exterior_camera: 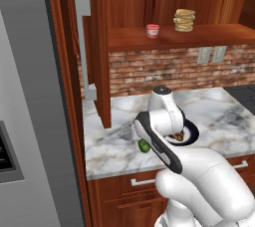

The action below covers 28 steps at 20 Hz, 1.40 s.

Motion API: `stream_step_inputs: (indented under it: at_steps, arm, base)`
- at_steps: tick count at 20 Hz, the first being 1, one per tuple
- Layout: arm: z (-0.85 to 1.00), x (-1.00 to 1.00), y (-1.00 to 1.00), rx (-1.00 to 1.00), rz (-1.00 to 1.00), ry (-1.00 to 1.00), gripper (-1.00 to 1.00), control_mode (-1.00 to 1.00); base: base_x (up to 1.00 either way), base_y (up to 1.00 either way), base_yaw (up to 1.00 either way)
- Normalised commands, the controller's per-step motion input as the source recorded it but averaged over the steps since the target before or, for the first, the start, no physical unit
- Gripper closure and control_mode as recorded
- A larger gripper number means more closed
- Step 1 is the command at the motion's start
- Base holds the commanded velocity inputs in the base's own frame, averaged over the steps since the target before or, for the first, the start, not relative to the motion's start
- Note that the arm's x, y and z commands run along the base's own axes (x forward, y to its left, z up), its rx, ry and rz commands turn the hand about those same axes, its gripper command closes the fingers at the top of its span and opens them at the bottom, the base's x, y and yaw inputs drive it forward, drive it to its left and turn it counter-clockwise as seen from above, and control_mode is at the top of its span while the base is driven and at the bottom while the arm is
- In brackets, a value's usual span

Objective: Pick the avocado and bread from the counter and place them on the plate. Then pick the jam from the cabinet and place it next to the plate. Lastly close the cabinet door.

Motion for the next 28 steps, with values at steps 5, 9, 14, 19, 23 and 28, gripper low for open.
stream_step_inputs:
  at_steps: [5,9,14,19,23,28]
  arm:
    - [-0.30,0.19,0.01,0.00,0.00,0.03,-1.00,-1.00]
    - [-0.30,0.22,0.06,0.00,0.00,0.03,-1.00,-1.00]
    - [-0.29,0.22,0.04,0.00,0.00,0.01,-1.00,-1.00]
    - [-0.27,0.22,0.06,0.00,0.00,0.01,-1.00,-1.00]
    - [-0.25,0.23,0.03,0.00,0.00,0.01,-1.00,-1.00]
    - [-0.20,0.20,0.00,0.00,0.00,0.01,-1.00,-1.00]
  base:
    - [0.00,0.00,0.00]
    - [0.00,0.00,0.00]
    - [0.00,0.00,0.00]
    - [0.00,0.00,0.00]
    - [0.00,0.00,0.00]
    - [0.00,0.00,0.00]
